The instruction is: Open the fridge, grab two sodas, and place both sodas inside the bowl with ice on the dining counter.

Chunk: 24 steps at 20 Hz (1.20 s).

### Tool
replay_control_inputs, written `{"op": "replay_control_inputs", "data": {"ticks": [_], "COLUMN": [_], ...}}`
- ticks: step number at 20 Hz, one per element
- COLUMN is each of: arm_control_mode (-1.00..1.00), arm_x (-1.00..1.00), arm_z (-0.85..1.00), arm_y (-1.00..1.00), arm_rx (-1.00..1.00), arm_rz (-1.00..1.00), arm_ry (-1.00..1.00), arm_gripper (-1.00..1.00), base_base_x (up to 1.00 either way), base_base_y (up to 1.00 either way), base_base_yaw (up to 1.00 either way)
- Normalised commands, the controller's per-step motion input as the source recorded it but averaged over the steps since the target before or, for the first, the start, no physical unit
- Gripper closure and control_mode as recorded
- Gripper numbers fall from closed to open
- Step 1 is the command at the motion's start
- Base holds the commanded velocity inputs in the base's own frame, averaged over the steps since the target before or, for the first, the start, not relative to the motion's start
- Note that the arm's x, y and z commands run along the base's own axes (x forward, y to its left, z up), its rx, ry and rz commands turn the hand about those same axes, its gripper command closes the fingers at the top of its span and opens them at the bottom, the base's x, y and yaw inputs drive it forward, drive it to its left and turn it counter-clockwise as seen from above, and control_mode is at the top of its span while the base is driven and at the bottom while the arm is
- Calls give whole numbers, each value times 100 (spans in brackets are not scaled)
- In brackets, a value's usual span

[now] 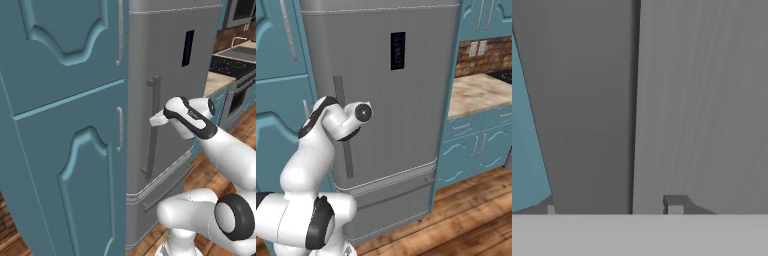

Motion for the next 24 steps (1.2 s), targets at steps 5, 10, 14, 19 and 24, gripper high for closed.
{"op": "replay_control_inputs", "data": {"ticks": [5, 10, 14, 19, 24], "arm_control_mode": [-100, -100, -100, -100, -100], "arm_x": [-38, -68, -60, -44, -38], "arm_z": [16, 30, 33, 52, 56], "arm_y": [-18, -45, -58, -67, -68], "arm_rx": [1, 8, 11, 11, 9], "arm_rz": [0, 0, 0, 0, 0], "arm_ry": [1, 0, 0, 0, 0], "arm_gripper": [100, 100, 100, 100, 100], "base_base_x": [0, 0, 0, 0, 0], "base_base_y": [0, 0, 0, 0, 0], "base_base_yaw": [0, 0, 0, 0, 0]}}
